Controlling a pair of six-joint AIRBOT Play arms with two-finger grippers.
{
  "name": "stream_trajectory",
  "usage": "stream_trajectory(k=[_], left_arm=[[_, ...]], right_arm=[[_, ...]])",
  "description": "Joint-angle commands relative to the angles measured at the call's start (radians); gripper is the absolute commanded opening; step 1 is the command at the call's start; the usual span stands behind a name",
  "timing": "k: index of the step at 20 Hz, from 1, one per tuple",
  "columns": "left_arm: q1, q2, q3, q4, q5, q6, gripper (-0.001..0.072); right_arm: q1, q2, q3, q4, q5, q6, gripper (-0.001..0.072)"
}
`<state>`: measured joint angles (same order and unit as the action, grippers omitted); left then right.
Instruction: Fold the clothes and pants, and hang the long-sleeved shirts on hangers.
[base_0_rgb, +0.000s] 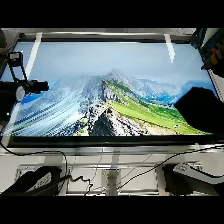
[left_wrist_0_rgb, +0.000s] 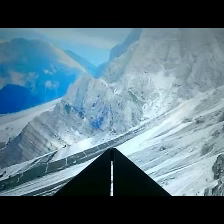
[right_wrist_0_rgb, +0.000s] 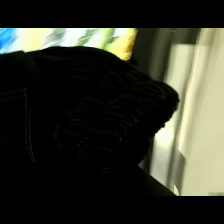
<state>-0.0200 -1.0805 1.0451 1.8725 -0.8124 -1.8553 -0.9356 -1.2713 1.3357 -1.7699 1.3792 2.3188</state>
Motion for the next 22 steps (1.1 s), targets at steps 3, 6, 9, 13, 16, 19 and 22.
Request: stream_trajectory(k=[3,6,9,13,16,19,22], left_arm=[[0.001,0.001,0.0,0.001,0.0,-0.001,0.0013],[0.001,0.001,0.0,0.001,0.0,-0.001,0.0013],[0.001,0.001,0.0,0.001,0.0,-0.001,0.0013],[0.001,0.001,0.0,0.001,0.0,-0.001,0.0013],[0.001,0.001,0.0,0.001,0.0,-0.001,0.0013],[0.001,0.001,0.0,0.001,0.0,-0.001,0.0013],[0.001,0.001,0.0,0.001,0.0,-0.001,0.0013]], right_arm=[[-0.013,0.07,-0.095,-0.163,0.021,0.265,0.0239],[-0.013,0.07,-0.095,-0.16,0.015,0.265,0.0676],[-0.013,0.07,-0.095,-0.158,-0.001,0.263,0.0675],[-0.005,0.07,-0.095,-0.033,-0.097,0.08,0.0666],[0.069,0.07,-0.095,0.195,-0.172,-0.118,0.0149],[0.258,0.07,-0.095,0.325,-0.217,-0.353,0.0041],[0.521,0.07,-0.095,0.419,-0.22,-0.616,0.0041]])
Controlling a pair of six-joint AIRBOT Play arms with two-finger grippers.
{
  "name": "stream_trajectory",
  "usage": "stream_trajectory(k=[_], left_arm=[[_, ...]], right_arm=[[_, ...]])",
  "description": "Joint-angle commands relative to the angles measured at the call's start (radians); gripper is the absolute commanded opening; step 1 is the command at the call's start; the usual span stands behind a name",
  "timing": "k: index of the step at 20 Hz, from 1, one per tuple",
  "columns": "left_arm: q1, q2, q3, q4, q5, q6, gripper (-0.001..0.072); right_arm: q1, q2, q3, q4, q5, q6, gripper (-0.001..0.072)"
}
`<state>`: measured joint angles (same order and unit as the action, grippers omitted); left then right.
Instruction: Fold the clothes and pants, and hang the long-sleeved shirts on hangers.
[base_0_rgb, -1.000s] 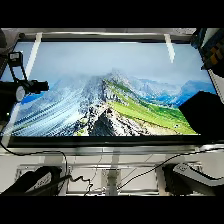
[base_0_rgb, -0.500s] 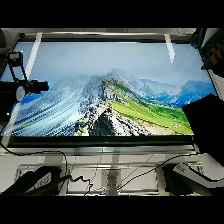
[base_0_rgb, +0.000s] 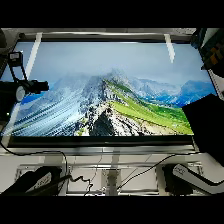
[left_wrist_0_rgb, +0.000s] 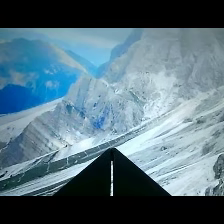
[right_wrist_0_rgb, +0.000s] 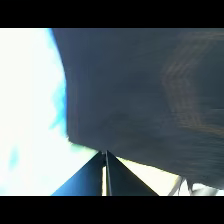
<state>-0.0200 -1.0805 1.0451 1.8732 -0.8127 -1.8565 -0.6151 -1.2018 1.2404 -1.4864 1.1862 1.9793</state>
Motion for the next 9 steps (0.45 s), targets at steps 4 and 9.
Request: stream_trajectory(k=[4,9], left_arm=[[0.001,0.001,0.0,0.0,0.0,0.0,0.0013],[0.001,0.001,0.0,0.0,0.0,0.0,0.0013]], right_arm=[[0.552,0.001,0.0,0.173,-0.029,-0.457,0.0042],[0.856,0.001,0.0,0.164,-0.144,-0.468,0.0042]])
